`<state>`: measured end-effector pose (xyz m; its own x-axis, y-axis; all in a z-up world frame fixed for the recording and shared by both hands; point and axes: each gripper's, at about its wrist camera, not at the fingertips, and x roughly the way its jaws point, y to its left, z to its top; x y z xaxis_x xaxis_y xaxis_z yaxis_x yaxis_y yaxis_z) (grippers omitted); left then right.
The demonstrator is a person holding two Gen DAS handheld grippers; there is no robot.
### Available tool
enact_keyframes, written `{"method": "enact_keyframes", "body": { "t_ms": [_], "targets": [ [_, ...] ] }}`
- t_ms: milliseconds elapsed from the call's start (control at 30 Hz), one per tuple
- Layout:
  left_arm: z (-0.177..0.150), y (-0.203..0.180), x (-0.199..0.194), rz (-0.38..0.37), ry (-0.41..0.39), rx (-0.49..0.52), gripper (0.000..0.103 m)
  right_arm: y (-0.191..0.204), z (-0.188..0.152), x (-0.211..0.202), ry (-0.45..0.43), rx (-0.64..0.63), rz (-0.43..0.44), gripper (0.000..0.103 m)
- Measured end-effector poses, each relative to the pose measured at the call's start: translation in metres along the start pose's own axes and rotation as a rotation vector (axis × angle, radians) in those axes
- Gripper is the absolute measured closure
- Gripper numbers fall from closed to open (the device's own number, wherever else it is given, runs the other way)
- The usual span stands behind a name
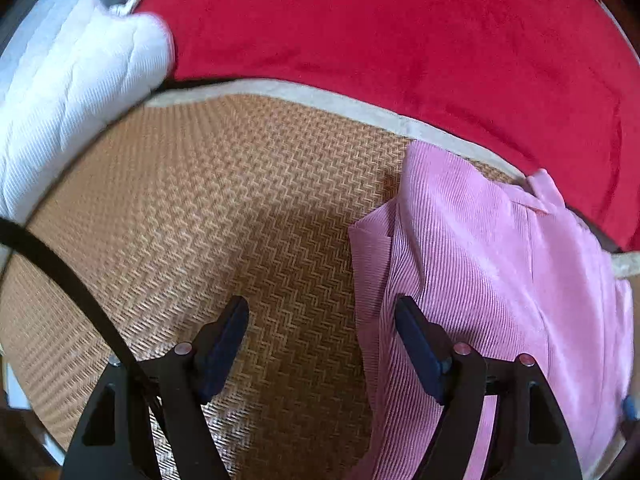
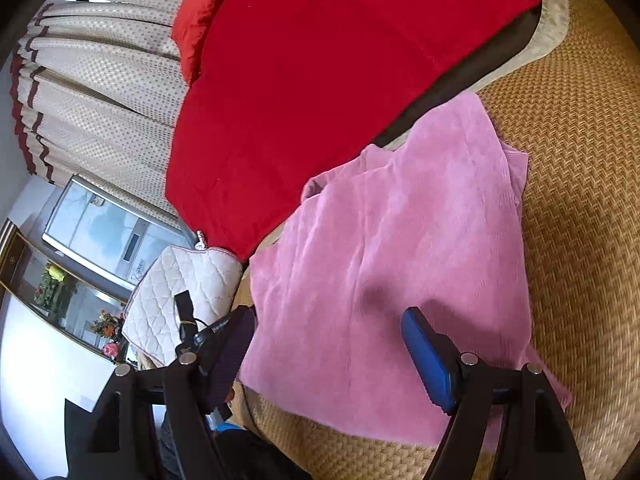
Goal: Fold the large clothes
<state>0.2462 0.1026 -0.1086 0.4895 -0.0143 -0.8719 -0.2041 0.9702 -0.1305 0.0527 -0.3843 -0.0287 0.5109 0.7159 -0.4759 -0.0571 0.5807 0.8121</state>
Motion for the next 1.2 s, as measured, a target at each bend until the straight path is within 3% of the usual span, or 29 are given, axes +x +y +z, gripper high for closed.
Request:
{"method": "enact_keyframes", "body": {
  "t_ms": [133,233,333,400,533,733,900,1033,1200],
  "targets": [
    [0.005,-0.001,-0.023,-0.041,-0.089,-0.013,0.026,-0.002,0.019,0.008,-0.002,0.003,0.016,0.024],
    [0.012,-0.017,-0.034,-0.084,-0.147,0.040,0.026,-0.001,0.041,0.024,0.029,0.004,0.039,0.024],
    [0.021,-0.036,-0.012,-0.031,-0.098,0.099,0.026,-0.016,0.069,0.045,0.045,0.053,0.052,0.024],
    [0.022,-0.039,0.015,0.035,-0.024,0.121,0.024,-0.038,0.090,0.055,0.014,0.123,0.005,0.025],
    [0.028,-0.020,0.023,-0.001,0.011,-0.002,0.023,-0.071,0.108,0.052,-0.065,0.244,-0.016,0.025],
    [0.017,0.001,-0.034,-0.017,-0.124,-0.023,0.023,-0.029,0.063,0.000,-0.120,0.094,-0.027,0.024],
    [-0.030,0.015,-0.078,-0.058,-0.207,0.016,0.023,-0.004,-0.022,-0.046,-0.150,0.051,0.030,0.022],
    [-0.076,0.003,-0.092,-0.061,-0.222,0.079,0.023,-0.008,-0.095,-0.048,-0.103,0.137,0.078,0.021],
    [-0.106,-0.023,-0.095,-0.080,-0.170,0.141,0.023,-0.033,-0.118,-0.027,-0.087,0.267,0.066,0.021]
  ]
}}
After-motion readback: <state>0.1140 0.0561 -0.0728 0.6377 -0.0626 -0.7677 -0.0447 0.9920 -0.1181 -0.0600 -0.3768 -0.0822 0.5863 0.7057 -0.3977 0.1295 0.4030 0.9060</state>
